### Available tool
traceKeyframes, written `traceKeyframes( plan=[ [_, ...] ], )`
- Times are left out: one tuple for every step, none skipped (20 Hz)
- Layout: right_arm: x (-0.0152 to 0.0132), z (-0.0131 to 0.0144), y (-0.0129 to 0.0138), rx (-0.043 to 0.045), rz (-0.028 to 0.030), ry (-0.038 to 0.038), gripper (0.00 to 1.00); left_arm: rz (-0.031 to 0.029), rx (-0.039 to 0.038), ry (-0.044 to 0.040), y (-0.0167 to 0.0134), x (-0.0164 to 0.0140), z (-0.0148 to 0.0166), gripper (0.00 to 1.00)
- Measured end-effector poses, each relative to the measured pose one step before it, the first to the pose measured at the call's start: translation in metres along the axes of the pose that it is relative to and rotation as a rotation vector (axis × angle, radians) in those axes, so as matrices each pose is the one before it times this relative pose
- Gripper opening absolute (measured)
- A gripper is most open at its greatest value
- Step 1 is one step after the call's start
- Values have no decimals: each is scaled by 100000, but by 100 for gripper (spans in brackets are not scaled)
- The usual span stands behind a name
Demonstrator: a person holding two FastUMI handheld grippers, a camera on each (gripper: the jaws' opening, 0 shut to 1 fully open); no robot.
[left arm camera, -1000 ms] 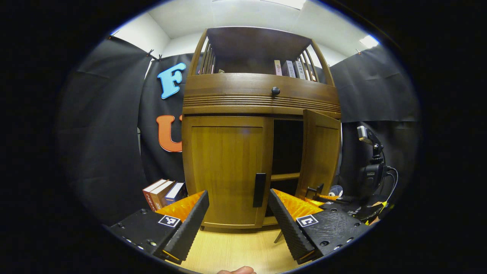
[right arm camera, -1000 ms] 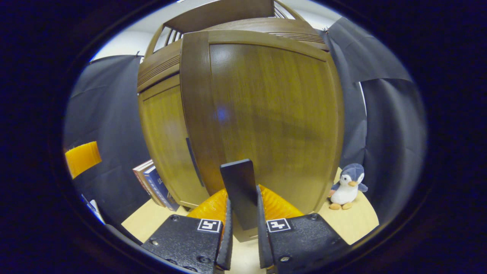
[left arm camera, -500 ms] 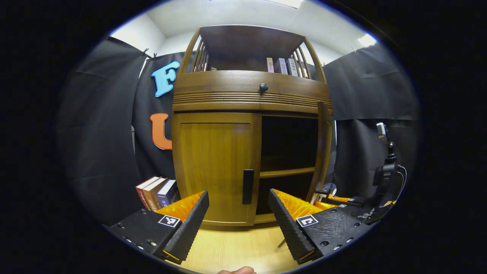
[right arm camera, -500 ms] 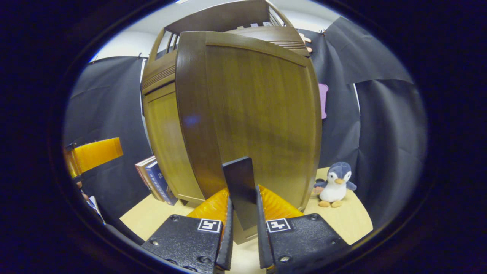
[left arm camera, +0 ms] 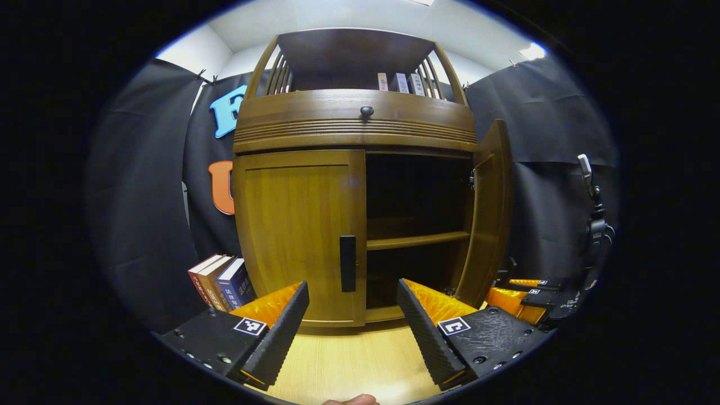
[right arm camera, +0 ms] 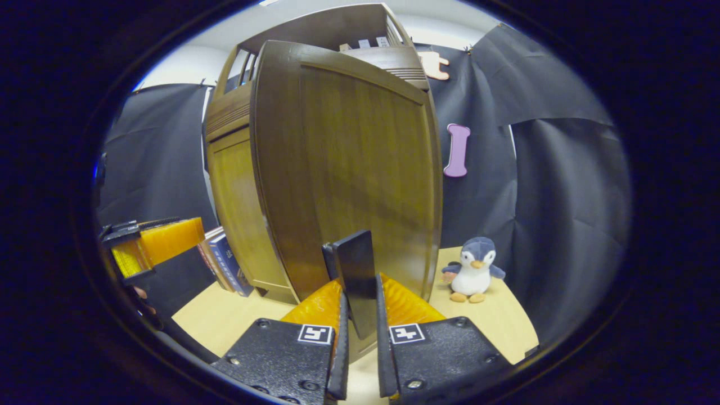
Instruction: Open the right door of the double-door shoe cabinet with the right hand, and open the left door with the left hand.
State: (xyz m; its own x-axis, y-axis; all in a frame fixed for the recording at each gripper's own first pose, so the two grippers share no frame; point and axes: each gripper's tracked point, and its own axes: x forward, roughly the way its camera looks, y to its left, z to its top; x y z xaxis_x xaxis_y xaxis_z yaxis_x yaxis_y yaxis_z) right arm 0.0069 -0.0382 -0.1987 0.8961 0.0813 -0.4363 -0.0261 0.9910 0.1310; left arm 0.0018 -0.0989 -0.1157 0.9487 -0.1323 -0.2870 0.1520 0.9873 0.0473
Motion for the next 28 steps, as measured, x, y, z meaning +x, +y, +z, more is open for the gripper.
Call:
traceKeyframes(
  plan=[
    [-477, -185, -491, -313, -1224, -128, 24, -307, 292, 77, -157, 116, -26, 95],
    [-348, -6, -497, 227, -1181, -102, 23, -373, 232, 134, -262, 90, 10, 95],
    [-259, -180, -541, 870, -1048, 311, 22, -475, 179, 195, -462, 103, -121, 95],
    [-350, -49, -518, 555, -1126, 952, 22, -427, 136, 169, -304, 142, -51, 95],
    [-216, 8, -516, 367, -976, 887, 21, -555, 225, 68, -275, 132, 51, 95],
    [-270, -18, -539, 692, -630, -136, 20, -660, 330, 427, -345, 180, -174, 95],
    [-138, 105, -467, 644, -696, -619, 19, -486, 337, 410, -267, 228, -241, 95],
    [-263, 51, -515, 56, -1057, -399, 18, -495, 343, 401, -306, 109, -58, 95],
    [-76, -101, -622, 60, -1513, -167, 17, -581, 341, -94, -407, 176, 48, 95],
    [-212, 21, -624, 41, -1607, -15, 15, -434, 178, 79, -238, 120, -31, 95],
    [-127, -54, -551, -141, -1209, -6, 14, -488, 81, 102, -267, 177, -39, 95],
    [-232, -58, -520, -57, -673, 7, 12, -417, 102, 212, -190, 167, -46, 95],
    [-166, -107, -417, 223, -507, 75, 12, -258, 2, 333, -191, 147, -64, 95],
    [-146, 36, -474, 666, -760, 92, 10, -345, 41, 143, -210, 138, -16, 95],
    [48, -20, -544, 801, -989, 185, 10, -226, -98, 222, -217, 178, -33, 95],
    [-122, -48, -645, 1336, -1317, 731, 10, -234, -364, -108, -189, 175, 11, 95],
    [-49, -124, -608, 1098, -1369, 968, 9, -365, -680, -587, -134, 152, -7, 95],
    [-97, 96, -649, 966, -1368, -43, 7, -1090, -360, -246, -314, 275, -58, 95],
    [-24, 119, -699, 492, -1554, -90, 9, -478, -27, 317, -279, 160, -87, 95],
    [-102, 5, -764, -62, -1399, -80, 9, -30, 49, 165, -62, 97, 10, 95],
    [-112, 15, -687, -157, -1263, -249, 7, -72, 118, -22, -36, 188, 25, 95],
    [-29, -7, -353, -41, 405, 172, 5, -49, 112, 73, -54, 262, 77, 95],
    [-196, 42, -247, 227, 24, -71, 4, 34, 64, 86, -55, 257, -71, 95],
    [-144, 32, -252, -282, -121, -148, 4, 24, -186, 467, -33, 238, -115, 95],
    [-211, -65, -179, -562, -469, 7, 4, -453, -44, 495, -80, 222, -212, 95],
    [-204, 7, -124, -204, -711, -221, 0, -53, 257, 131, 9, 202, -109, 95],
    [31, 151, -250, 261, -749, -353, 0, 85, 494, -39, 138, 297, -95, 95],
    [-156, 86, -304, 477, -882, -228, 0, 332, 335, -201, 219, 349, -94, 95]
  ],
)
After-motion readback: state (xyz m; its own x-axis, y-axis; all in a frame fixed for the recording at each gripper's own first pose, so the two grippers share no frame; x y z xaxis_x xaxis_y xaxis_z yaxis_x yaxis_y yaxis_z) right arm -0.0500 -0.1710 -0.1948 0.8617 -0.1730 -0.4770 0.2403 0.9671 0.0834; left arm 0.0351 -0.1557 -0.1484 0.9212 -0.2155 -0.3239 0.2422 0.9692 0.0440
